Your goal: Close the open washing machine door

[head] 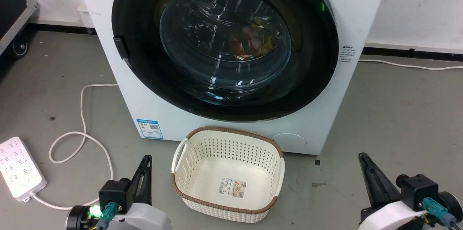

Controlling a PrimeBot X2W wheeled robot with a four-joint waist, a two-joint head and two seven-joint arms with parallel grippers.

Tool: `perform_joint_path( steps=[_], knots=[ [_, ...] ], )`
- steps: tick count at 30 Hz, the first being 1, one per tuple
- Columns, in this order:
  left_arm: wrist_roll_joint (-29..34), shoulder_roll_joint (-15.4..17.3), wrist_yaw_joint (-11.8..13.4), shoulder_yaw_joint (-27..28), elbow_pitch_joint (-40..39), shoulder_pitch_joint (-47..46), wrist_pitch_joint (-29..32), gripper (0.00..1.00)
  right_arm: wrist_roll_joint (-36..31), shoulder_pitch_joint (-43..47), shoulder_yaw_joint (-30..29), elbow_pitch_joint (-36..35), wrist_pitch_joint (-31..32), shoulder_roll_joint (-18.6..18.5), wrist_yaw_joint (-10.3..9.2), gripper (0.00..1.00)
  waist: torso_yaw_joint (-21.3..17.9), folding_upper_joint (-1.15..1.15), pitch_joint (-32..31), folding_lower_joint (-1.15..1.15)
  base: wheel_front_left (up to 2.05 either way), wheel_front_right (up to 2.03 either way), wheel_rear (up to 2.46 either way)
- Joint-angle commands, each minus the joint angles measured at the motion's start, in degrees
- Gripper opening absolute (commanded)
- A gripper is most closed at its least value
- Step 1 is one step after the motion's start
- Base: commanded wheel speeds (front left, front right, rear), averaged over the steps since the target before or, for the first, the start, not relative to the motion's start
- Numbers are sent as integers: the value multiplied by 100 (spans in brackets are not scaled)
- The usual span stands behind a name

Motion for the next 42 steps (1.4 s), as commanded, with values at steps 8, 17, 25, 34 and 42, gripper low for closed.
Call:
perform_joint_path(
  steps=[8, 17, 25, 34, 42],
  knots=[
    [95, 6, 34, 49, -115, -33, 114, 0, -66, -62, 39, -98, 118, 26, -3, 0, 5, 0, 18, 0, 0, 0, 0],
    [148, 6, 57, 85, -195, -37, 219, 0, -96, -70, 73, -160, 223, 29, -3, 0, 11, 0, 39, 0, 0, 0, 0],
    [196, 7, 77, 118, -267, -40, 313, 0, -122, -78, 102, -215, 317, 31, -4, 0, 16, 0, 58, 0, 0, 0, 0],
    [250, 8, 100, 155, -347, -44, 418, 0, -151, -86, 136, -278, 423, 34, -4, 0, 22, 0, 79, 0, 0, 0, 0],
    [292, 8, 117, 183, -409, -46, 499, 0, -174, -92, 162, -326, 505, 36, -4, 0, 26, 0, 95, 0, 0, 0, 0]
  ],
)
